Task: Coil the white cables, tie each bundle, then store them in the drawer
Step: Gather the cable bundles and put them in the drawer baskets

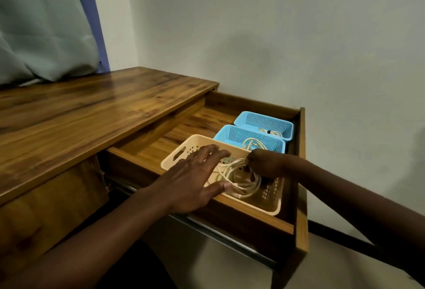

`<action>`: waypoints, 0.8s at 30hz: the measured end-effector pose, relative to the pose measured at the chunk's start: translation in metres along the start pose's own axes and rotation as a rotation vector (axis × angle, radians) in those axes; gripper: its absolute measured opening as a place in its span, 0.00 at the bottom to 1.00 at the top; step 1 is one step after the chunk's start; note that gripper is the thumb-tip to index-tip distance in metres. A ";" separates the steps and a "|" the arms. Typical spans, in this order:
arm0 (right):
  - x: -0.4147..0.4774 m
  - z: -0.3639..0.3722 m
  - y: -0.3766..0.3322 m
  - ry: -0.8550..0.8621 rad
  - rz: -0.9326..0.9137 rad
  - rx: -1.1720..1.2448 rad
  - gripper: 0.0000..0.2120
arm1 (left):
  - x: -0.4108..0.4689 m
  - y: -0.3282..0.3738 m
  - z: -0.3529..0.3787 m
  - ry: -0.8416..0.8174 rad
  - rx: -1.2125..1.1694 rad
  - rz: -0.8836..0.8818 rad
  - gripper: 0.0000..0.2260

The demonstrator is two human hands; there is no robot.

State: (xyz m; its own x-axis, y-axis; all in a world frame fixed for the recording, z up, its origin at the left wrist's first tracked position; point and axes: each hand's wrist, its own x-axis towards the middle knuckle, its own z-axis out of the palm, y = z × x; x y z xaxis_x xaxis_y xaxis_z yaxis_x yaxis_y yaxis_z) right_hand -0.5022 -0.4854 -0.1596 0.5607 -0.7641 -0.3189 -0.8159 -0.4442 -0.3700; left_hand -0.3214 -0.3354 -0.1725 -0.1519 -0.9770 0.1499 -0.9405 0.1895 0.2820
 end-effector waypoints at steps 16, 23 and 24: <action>-0.056 -0.012 0.115 0.767 -0.458 -0.023 0.26 | 0.041 0.154 0.040 0.050 -0.088 -0.152 0.43; -0.024 0.029 0.159 0.718 -0.473 0.093 0.28 | 0.063 0.194 0.073 -0.192 0.127 -0.252 0.48; -0.020 0.034 0.156 0.761 -0.477 0.149 0.28 | 0.063 0.193 0.074 -0.203 0.175 -0.264 0.50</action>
State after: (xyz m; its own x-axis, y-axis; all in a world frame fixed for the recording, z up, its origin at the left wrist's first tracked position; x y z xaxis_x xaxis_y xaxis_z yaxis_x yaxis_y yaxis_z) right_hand -0.6359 -0.5230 -0.2405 0.5463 -0.6409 0.5393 -0.4650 -0.7676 -0.4412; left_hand -0.5352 -0.3673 -0.1788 0.0618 -0.9928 -0.1024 -0.9905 -0.0737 0.1165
